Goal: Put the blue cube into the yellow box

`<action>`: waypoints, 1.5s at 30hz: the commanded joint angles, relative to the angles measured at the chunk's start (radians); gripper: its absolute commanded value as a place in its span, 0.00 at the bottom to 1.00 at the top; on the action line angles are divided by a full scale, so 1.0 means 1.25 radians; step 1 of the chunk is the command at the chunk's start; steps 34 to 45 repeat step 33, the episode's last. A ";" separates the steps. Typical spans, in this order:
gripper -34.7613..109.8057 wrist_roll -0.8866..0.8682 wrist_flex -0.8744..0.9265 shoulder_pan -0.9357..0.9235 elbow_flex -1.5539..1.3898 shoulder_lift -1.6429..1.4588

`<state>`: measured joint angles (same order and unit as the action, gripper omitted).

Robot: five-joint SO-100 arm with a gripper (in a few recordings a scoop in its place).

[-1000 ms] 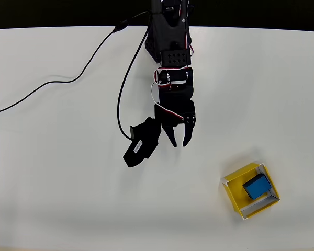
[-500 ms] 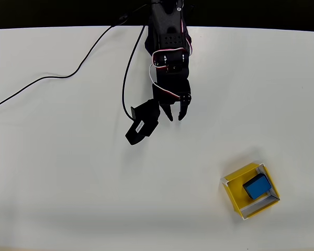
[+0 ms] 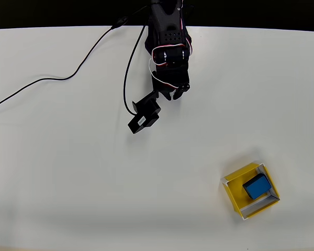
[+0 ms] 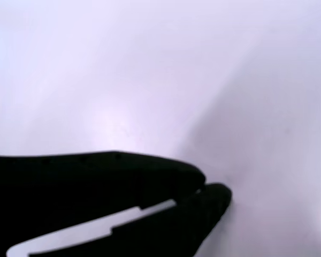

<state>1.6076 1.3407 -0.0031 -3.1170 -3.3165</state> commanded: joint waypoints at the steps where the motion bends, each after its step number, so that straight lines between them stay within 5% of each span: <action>1: 0.25 0.002 0.015 -0.012 -0.022 -0.022; 45: 0.25 0.002 0.013 -0.022 -0.022 -0.021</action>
